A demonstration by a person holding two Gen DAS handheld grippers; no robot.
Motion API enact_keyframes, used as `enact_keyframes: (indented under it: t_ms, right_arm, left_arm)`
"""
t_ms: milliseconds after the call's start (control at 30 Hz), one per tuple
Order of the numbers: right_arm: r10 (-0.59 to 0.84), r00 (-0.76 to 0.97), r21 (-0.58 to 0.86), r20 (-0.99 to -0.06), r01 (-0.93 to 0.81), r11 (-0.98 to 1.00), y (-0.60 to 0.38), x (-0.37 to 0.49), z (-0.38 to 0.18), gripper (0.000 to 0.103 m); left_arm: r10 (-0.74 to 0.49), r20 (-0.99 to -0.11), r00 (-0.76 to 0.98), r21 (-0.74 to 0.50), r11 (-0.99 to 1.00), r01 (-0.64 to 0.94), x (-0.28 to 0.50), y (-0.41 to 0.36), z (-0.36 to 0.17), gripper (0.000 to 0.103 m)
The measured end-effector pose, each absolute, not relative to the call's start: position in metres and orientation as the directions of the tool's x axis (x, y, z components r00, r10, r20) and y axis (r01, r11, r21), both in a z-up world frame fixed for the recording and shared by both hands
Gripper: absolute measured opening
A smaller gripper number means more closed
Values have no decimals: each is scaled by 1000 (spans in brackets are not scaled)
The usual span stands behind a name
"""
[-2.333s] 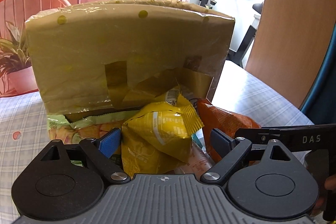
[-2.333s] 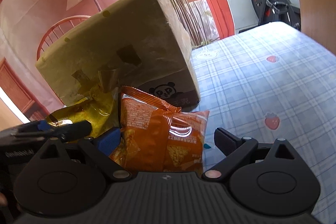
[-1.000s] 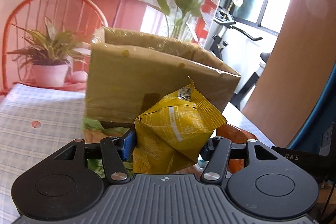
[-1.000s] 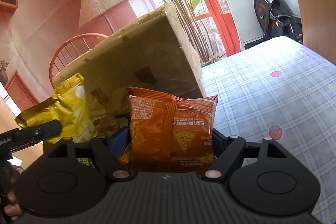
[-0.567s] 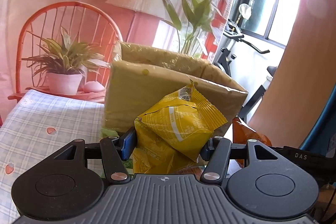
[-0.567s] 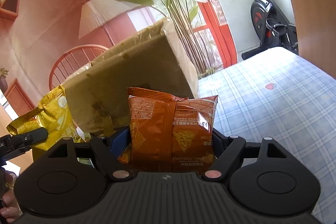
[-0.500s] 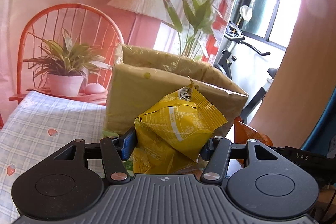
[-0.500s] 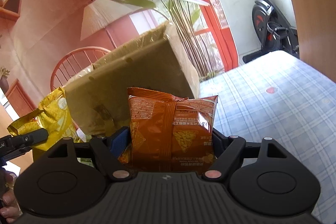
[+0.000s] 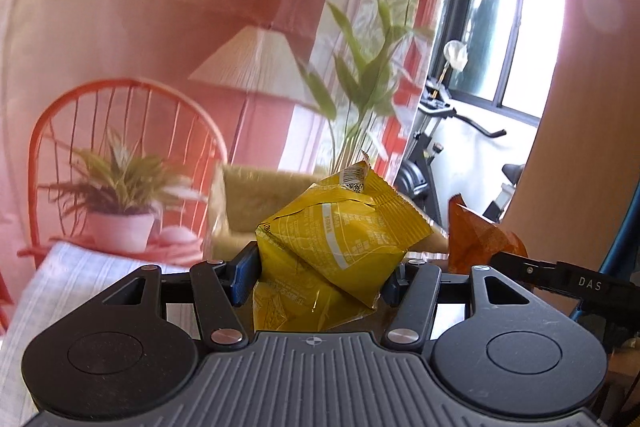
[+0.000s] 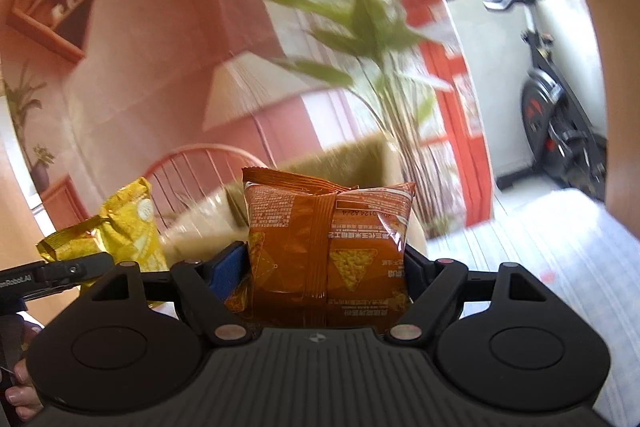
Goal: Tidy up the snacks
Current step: 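Lift both bags over the box and release them inside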
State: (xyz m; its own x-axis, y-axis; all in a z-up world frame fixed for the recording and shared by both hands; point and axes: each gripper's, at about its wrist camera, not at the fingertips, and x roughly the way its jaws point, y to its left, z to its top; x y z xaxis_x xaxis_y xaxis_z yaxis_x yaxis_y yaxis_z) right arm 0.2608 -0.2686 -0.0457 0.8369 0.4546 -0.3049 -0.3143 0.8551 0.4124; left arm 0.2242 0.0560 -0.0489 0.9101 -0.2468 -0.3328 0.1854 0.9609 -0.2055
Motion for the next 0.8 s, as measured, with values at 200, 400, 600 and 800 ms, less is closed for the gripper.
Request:
enact_keyframes:
  t_ms: [200,400,600,800]
  right_arm:
    - [479,838,362,-260,-376,853,-251,302,-19,80]
    - [462,837,308,-295,-374,875,-229,361,-11,80]
    - [427,823,287,-374,-335,897,-213,406,-26,80]
    - [421,802,302,-424,-312,901,-209,427,-43,80]
  left_arm:
    - [-266,-326,907,-198,958,209,267,51,-27,62]
    - [-285,-359,889,-220,951,216,320,47,-20,62]
    - [-290,-377,880,-246,947,207,360,45,-25,57]
    - [-255,-416,873,-222,959,174,393,43,-28,50]
